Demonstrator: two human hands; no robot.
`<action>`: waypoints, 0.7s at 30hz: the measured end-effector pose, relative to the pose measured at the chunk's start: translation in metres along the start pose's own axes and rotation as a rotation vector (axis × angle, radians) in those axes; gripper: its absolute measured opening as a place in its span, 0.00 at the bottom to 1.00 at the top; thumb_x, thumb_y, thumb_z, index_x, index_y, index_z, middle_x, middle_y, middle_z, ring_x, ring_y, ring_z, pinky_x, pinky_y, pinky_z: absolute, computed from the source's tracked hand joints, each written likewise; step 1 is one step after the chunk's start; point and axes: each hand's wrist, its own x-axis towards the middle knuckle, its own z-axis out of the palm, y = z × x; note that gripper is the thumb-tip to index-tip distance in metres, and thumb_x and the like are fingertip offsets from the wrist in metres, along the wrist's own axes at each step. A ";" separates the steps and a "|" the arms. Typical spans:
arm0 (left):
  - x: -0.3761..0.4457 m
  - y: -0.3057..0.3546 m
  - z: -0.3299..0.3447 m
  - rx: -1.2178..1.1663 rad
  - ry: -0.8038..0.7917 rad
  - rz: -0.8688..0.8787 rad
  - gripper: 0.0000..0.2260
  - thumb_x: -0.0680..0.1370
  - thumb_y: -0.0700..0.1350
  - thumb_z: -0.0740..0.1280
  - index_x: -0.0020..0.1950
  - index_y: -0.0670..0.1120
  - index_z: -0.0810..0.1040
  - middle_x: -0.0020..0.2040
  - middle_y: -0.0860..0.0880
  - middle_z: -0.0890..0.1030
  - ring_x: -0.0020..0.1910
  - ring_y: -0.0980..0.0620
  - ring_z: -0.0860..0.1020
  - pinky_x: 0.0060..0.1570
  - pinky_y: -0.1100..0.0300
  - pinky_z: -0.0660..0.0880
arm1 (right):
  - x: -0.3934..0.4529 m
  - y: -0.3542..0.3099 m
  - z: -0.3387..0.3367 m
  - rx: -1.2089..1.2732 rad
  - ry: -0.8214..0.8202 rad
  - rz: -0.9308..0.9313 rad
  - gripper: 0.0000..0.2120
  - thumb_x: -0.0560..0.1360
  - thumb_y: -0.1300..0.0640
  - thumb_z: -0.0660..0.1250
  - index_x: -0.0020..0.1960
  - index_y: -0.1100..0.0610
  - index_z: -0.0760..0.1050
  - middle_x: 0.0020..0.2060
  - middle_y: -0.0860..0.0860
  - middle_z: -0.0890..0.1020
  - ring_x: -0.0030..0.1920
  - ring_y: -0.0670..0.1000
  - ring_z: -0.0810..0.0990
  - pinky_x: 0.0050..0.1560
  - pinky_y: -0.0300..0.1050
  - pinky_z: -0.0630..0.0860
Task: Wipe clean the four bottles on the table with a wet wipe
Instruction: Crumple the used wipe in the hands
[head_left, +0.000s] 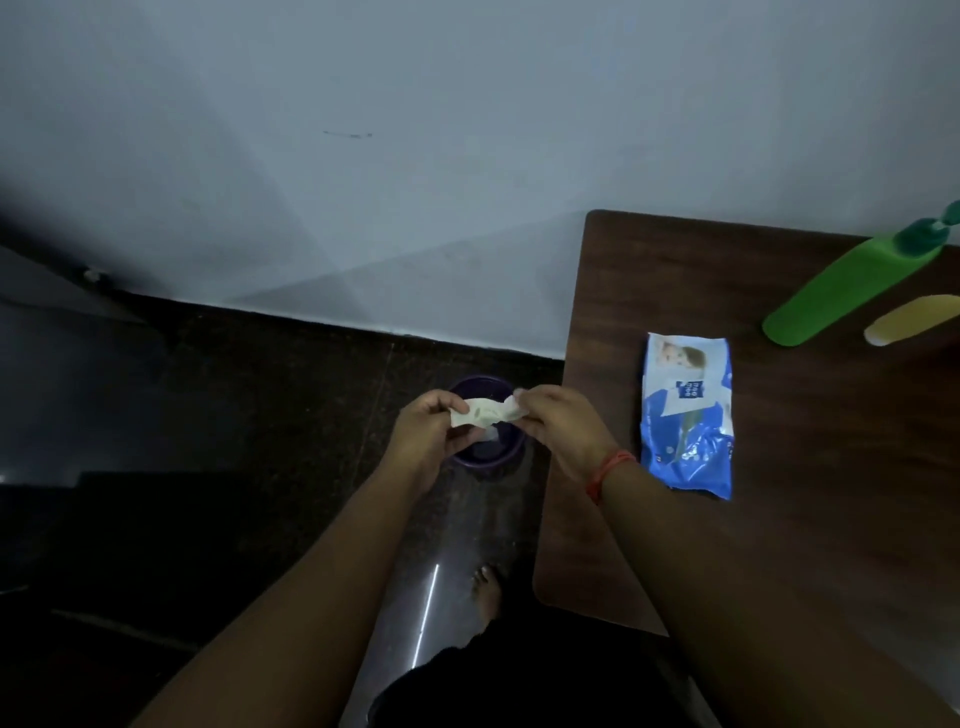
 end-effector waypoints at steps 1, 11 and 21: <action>0.004 -0.002 -0.002 0.016 -0.005 0.003 0.18 0.78 0.24 0.58 0.36 0.41 0.78 0.52 0.36 0.82 0.41 0.45 0.87 0.37 0.59 0.82 | 0.006 0.002 0.003 0.039 -0.015 0.032 0.10 0.78 0.56 0.70 0.46 0.64 0.81 0.50 0.62 0.84 0.53 0.58 0.84 0.56 0.52 0.81; 0.051 0.005 -0.045 -0.075 0.000 -0.141 0.08 0.79 0.34 0.64 0.51 0.37 0.82 0.50 0.41 0.84 0.51 0.46 0.83 0.43 0.56 0.82 | 0.056 0.025 0.043 -0.371 0.037 -0.034 0.12 0.72 0.67 0.72 0.47 0.53 0.75 0.40 0.50 0.77 0.42 0.49 0.77 0.46 0.46 0.77; 0.178 0.014 -0.092 0.528 -0.116 -0.022 0.10 0.78 0.33 0.69 0.55 0.46 0.80 0.46 0.48 0.80 0.45 0.48 0.80 0.45 0.53 0.80 | 0.145 0.048 0.108 -0.146 0.123 0.216 0.16 0.74 0.72 0.68 0.57 0.55 0.76 0.57 0.61 0.79 0.47 0.54 0.81 0.37 0.40 0.80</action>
